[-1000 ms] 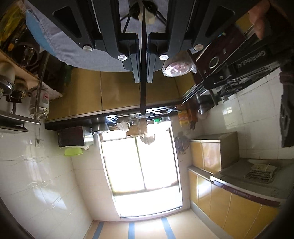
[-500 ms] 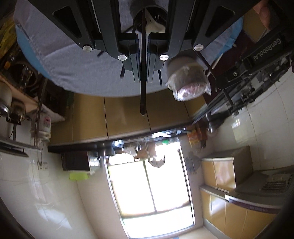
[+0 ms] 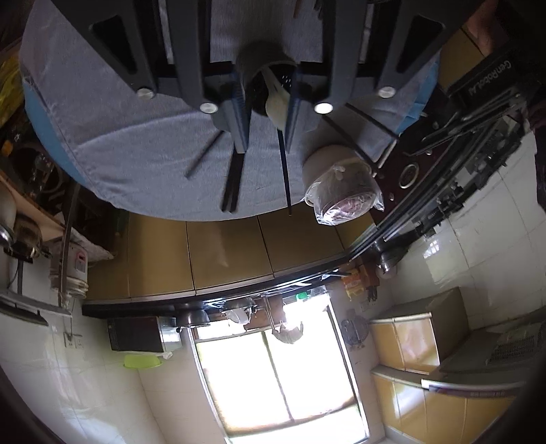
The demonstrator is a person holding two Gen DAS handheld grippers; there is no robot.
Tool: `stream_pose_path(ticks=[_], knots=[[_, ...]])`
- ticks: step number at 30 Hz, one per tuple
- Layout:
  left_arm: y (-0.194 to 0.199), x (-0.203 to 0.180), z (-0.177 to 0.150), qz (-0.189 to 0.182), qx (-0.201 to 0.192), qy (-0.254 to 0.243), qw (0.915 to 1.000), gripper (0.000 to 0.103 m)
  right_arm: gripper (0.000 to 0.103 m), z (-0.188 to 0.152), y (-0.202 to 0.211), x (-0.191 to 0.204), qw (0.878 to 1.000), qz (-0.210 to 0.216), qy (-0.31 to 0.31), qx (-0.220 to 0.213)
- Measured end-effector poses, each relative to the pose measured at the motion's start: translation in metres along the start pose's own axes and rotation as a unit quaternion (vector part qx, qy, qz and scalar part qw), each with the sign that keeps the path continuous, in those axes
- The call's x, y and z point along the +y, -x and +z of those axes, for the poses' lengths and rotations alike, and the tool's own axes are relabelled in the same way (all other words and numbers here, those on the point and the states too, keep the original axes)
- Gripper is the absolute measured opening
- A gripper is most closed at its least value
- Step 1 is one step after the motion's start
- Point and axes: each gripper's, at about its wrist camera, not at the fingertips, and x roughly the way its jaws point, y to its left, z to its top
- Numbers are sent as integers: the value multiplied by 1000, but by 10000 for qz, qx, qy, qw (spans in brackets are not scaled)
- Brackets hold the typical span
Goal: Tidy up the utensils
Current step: 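Open both tools to drop the chopsticks into the black cup, then withdraw both open tools back over the remaining dark chopsticks on the cloth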
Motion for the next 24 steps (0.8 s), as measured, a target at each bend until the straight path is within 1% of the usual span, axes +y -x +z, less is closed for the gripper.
stream_pose_path(ticks=[1,3,5,6,7,8,11,13,17,22,24], knots=[[8,0,-8,66,-42,-72,9999,45,25,-4,7,-4,10000,21,-35,-6],[19,-1,-23,184,-26,-224,9996,48,25,-14,19,-10,9999,51,-88,-2],[27,-2,-39,323,50,-303,9990,57,26,-26,31,-16,9998,86,-151,23],[32,-2,-51,454,123,-308,9984,66,28,-35,38,-20,9997,109,-209,63],[35,-3,-59,526,153,-307,9980,68,31,-41,41,-22,9996,123,-252,100],[40,-4,-72,627,202,-309,9973,68,32,-47,45,-24,9993,149,-305,144],[44,-6,-96,892,445,-320,9945,70,39,-70,55,-27,9983,216,-430,342],[49,-5,-115,995,598,-228,9930,70,51,-88,62,-28,9976,249,-471,448],[56,-3,-146,1054,860,-2,9907,70,51,-124,68,-29,9957,272,-479,748],[59,0,-179,1301,1108,107,9852,70,51,-175,62,-37,9875,370,-588,1414],[60,3,-189,1395,1185,226,9828,70,51,-189,60,-41,9841,401,-669,1594]])
